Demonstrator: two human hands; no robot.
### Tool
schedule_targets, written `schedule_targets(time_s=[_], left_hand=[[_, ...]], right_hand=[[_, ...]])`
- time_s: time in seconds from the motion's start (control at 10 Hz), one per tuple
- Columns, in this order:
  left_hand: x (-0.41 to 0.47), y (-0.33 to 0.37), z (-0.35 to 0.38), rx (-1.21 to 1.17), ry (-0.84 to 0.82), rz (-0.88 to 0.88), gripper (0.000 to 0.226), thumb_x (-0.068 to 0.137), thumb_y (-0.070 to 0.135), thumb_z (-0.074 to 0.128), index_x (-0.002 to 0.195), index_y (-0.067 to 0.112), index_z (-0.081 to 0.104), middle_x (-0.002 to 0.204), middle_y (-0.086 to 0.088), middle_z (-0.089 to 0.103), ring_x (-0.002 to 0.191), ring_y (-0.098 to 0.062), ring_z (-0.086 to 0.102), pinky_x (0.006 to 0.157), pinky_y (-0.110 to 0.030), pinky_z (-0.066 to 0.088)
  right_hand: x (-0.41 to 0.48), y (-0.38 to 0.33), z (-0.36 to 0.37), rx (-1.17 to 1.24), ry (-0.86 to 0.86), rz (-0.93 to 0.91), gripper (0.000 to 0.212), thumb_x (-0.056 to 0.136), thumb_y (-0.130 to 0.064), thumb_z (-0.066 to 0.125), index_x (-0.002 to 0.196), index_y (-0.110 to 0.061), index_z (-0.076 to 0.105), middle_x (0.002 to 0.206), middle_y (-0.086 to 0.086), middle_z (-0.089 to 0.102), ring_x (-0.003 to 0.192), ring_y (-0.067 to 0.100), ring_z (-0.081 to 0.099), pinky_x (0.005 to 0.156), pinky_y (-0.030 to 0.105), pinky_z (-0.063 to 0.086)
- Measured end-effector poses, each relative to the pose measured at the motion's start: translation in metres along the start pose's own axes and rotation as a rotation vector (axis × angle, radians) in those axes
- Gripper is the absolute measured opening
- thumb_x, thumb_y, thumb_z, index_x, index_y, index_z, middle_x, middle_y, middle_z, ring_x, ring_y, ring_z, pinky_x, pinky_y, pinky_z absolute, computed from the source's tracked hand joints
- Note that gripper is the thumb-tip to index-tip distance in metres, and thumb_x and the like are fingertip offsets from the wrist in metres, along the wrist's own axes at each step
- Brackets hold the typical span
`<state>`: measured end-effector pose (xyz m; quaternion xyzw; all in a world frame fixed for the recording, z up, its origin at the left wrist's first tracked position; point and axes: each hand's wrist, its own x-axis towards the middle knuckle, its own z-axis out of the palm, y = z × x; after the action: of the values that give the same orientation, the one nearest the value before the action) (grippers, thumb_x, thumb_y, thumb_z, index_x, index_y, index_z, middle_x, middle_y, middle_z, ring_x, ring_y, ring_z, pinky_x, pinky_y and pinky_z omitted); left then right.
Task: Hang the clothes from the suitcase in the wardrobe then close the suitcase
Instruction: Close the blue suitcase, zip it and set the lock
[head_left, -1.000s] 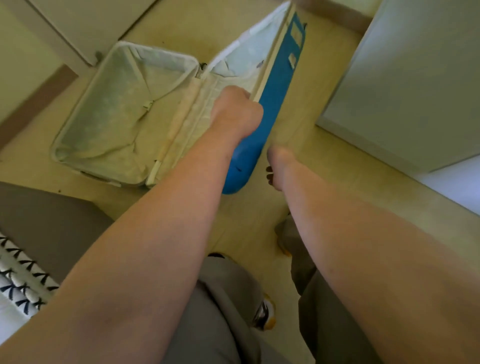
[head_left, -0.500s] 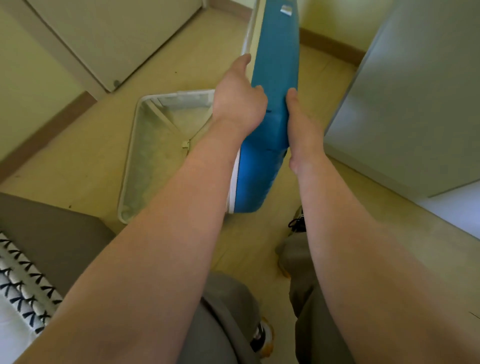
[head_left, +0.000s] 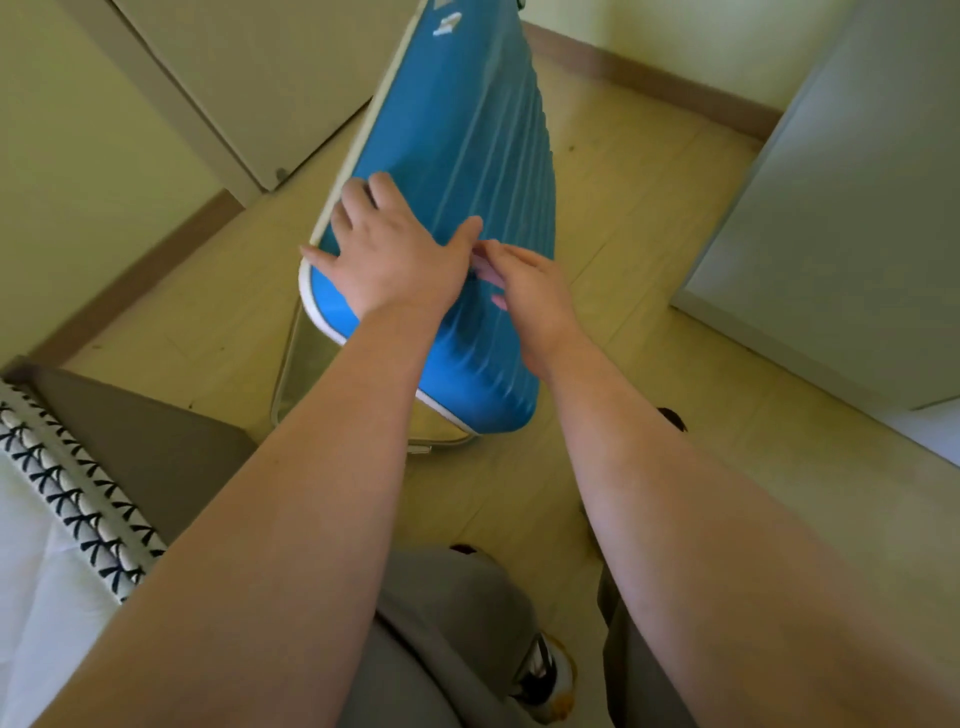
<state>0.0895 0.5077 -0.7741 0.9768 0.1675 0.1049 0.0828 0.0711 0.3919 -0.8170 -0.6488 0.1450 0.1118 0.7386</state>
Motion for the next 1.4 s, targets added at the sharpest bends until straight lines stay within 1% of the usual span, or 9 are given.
schedule_targets(time_s=[0.1,0.3,0.4,0.5,0.6,0.8,1.1,1.3,1.4], left_hand=[[0.005,-0.030,0.008,0.071,-0.058,-0.063,0.110,0.072,0.084,0.057,0.155,0.018,0.025,0.155,-0.007,0.035,0.144,-0.030,0.034,0.110,-0.072,0.024],[0.022,-0.098,0.018,-0.030,-0.097,-0.147,0.106,0.074,0.072,0.070,0.156,0.020,0.027,0.156,-0.002,0.041,0.141,-0.030,0.041,0.107,-0.062,0.037],[0.032,-0.139,0.030,-0.071,-0.119,-0.175,0.106,0.073,0.076,0.067,0.156,0.023,0.028,0.154,0.001,0.045,0.136,-0.031,0.047,0.105,-0.058,0.043],[0.043,-0.181,0.045,-0.118,-0.139,-0.201,0.101,0.073,0.078,0.064,0.152,0.024,0.035,0.143,-0.001,0.056,0.126,-0.033,0.056,0.096,-0.052,0.051],[0.049,-0.216,0.067,-0.187,-0.160,-0.248,0.094,0.071,0.081,0.059,0.145,0.025,0.043,0.134,-0.002,0.062,0.117,-0.034,0.061,0.089,-0.049,0.054],[0.046,-0.255,0.107,-0.179,-0.357,-0.392,0.097,0.076,0.086,0.047,0.147,0.021,0.037,0.136,-0.009,0.058,0.123,-0.040,0.053,0.095,-0.055,0.050],[0.003,-0.265,0.174,-0.379,-0.456,-0.543,0.071,0.095,0.063,0.052,0.139,0.008,0.046,0.137,-0.016,0.056,0.124,-0.041,0.052,0.103,-0.049,0.046],[-0.017,-0.246,0.208,-0.479,-0.286,-1.025,0.080,0.097,0.057,0.047,0.157,0.009,0.024,0.161,-0.011,0.030,0.146,-0.035,0.033,0.120,-0.049,0.027],[-0.042,-0.207,0.206,-0.727,-0.378,-1.352,0.058,0.111,0.028,0.025,0.161,0.008,0.003,0.165,-0.022,0.016,0.150,-0.039,0.022,0.110,-0.048,0.038]], right_hand=[[0.014,0.017,0.007,-0.091,0.135,0.121,0.017,0.093,-0.023,0.061,0.079,-0.018,0.069,0.081,-0.007,0.064,0.076,0.009,0.058,0.071,0.026,0.044],[0.007,0.088,0.008,-0.255,0.228,0.547,0.026,0.101,-0.020,0.043,0.075,-0.022,0.040,0.077,-0.002,0.038,0.062,0.011,0.035,0.078,0.034,0.041],[0.008,0.114,0.013,-0.205,0.184,0.635,0.029,0.104,-0.019,0.039,0.127,-0.015,0.056,0.108,0.008,0.056,0.070,0.012,0.043,0.067,0.029,0.042],[0.007,0.129,0.014,-0.322,0.157,0.678,0.045,0.104,-0.015,0.043,0.148,-0.006,0.041,0.146,0.013,0.049,0.123,0.026,0.055,0.102,0.033,0.046],[0.014,0.131,0.012,-0.398,0.115,0.640,0.045,0.103,-0.016,0.044,0.147,-0.005,0.042,0.146,0.014,0.049,0.132,0.032,0.049,0.109,0.039,0.042],[0.021,0.149,0.017,-0.472,0.145,0.627,0.042,0.096,-0.022,0.050,0.136,-0.010,0.052,0.121,0.007,0.059,0.104,0.026,0.056,0.083,0.031,0.046],[0.030,0.148,0.012,-0.769,0.195,0.469,0.040,0.092,-0.012,0.047,0.132,-0.009,0.048,0.123,0.012,0.041,0.118,0.034,0.051,0.104,0.043,0.047],[0.034,0.151,0.011,-0.710,0.195,0.447,0.036,0.085,-0.009,0.045,0.118,-0.013,0.060,0.129,0.012,0.046,0.104,0.032,0.058,0.097,0.045,0.053],[0.032,0.151,0.010,-0.635,0.218,0.444,0.042,0.087,-0.007,0.044,0.125,-0.015,0.060,0.132,0.013,0.048,0.106,0.032,0.057,0.097,0.043,0.054]])
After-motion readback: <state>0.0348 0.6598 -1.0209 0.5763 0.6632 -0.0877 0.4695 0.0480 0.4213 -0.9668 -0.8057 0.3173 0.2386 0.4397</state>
